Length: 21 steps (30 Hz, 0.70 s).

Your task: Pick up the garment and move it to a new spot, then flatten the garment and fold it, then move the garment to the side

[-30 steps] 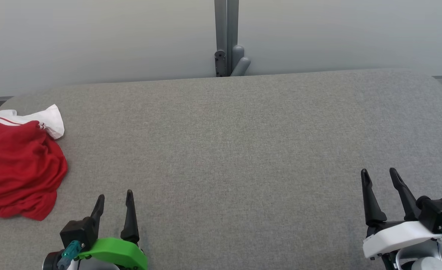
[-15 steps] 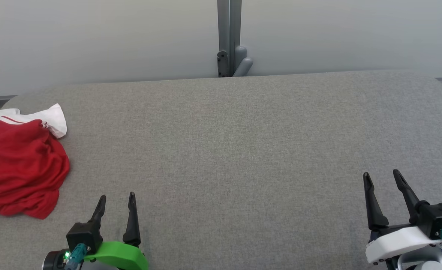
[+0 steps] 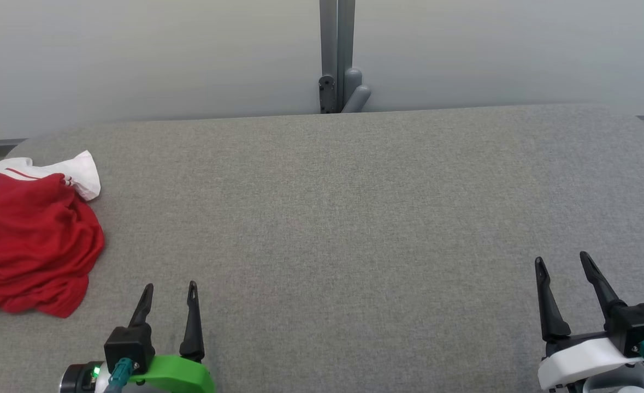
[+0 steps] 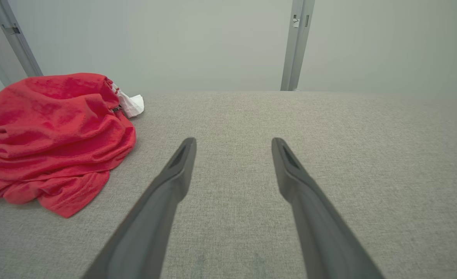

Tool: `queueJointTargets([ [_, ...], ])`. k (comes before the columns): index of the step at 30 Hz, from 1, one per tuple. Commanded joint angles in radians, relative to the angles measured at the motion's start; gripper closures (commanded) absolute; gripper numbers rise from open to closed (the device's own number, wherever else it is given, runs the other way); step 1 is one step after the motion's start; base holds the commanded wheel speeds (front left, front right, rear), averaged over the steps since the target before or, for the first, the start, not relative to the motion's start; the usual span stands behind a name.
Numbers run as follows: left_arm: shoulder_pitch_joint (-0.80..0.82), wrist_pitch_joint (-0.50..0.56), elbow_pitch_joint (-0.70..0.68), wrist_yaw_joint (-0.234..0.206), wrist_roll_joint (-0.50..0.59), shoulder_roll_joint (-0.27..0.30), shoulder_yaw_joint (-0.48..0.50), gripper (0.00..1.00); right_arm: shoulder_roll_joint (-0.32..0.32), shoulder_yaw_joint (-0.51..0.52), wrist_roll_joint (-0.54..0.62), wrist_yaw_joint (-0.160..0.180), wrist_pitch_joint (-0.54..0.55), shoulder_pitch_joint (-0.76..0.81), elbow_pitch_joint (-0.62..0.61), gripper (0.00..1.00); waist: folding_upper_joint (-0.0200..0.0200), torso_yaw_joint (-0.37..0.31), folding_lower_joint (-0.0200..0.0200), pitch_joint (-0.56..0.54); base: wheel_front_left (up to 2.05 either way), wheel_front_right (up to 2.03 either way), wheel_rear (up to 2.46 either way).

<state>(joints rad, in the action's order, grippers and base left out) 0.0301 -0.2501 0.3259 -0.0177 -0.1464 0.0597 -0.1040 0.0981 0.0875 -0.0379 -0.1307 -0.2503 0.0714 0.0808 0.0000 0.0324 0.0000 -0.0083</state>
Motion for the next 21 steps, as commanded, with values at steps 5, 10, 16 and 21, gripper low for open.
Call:
queueJointTargets([
  [5,-0.015,-0.016,0.011,0.004,0.022,0.000,0.007,0.00,0.000,0.004,0.043,0.000,-0.016,0.013,0.002,0.00,0.0000,0.000,0.0000,-0.001,0.00,0.00,0.00],
  [10,-0.011,-0.015,0.018,0.008,0.007,-0.004,0.012,0.00,-0.003,0.009,0.038,0.000,-0.016,0.015,0.007,0.00,0.0000,0.001,0.0000,-0.001,0.00,0.00,0.00],
  [16,-0.010,-0.015,0.021,0.006,0.001,-0.006,0.013,0.00,-0.003,0.013,0.027,0.000,-0.016,0.014,0.018,0.00,0.0000,0.000,0.0000,-0.003,0.00,0.00,0.00],
  [21,-0.008,-0.015,0.021,0.003,-0.002,-0.007,0.013,0.00,-0.002,0.014,0.023,0.000,-0.016,0.015,0.023,0.00,0.0000,0.001,0.0000,-0.005,0.00,0.00,0.00],
])
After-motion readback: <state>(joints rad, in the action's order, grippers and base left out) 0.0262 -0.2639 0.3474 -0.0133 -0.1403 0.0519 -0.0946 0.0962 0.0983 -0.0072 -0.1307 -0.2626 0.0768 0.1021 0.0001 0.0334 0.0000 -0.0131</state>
